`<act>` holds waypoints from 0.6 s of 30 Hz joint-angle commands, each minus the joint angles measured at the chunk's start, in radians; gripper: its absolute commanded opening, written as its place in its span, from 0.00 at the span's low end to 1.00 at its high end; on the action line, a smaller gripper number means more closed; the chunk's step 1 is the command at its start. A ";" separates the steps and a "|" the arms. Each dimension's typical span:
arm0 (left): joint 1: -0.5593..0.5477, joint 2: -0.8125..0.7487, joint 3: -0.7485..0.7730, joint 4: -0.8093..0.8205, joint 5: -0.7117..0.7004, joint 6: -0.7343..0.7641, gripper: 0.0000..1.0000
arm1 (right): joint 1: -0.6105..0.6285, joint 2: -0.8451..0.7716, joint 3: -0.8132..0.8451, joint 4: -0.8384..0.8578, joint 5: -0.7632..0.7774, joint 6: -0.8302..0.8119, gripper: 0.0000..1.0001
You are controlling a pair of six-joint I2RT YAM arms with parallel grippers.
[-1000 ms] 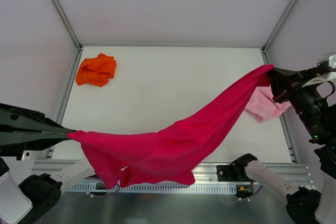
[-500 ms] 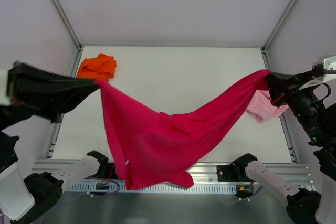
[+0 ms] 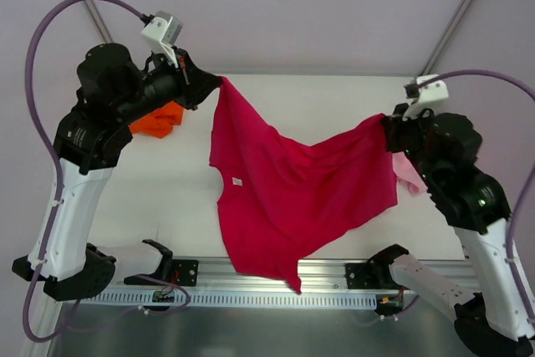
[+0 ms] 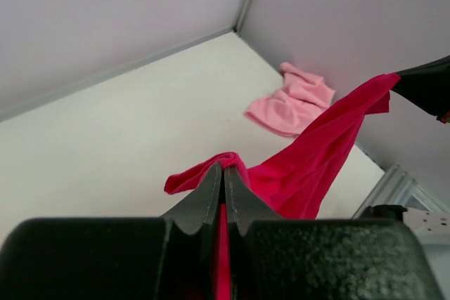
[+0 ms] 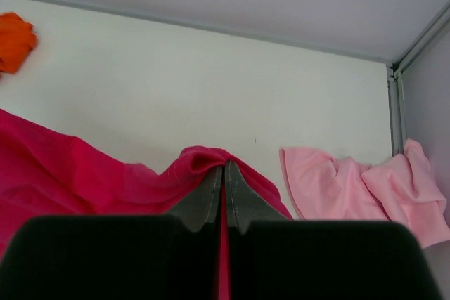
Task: Fold and stack the t-shirts
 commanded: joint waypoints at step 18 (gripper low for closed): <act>0.156 0.317 -0.081 0.170 -0.344 -0.002 0.00 | -0.030 0.712 0.138 0.330 0.218 0.046 0.01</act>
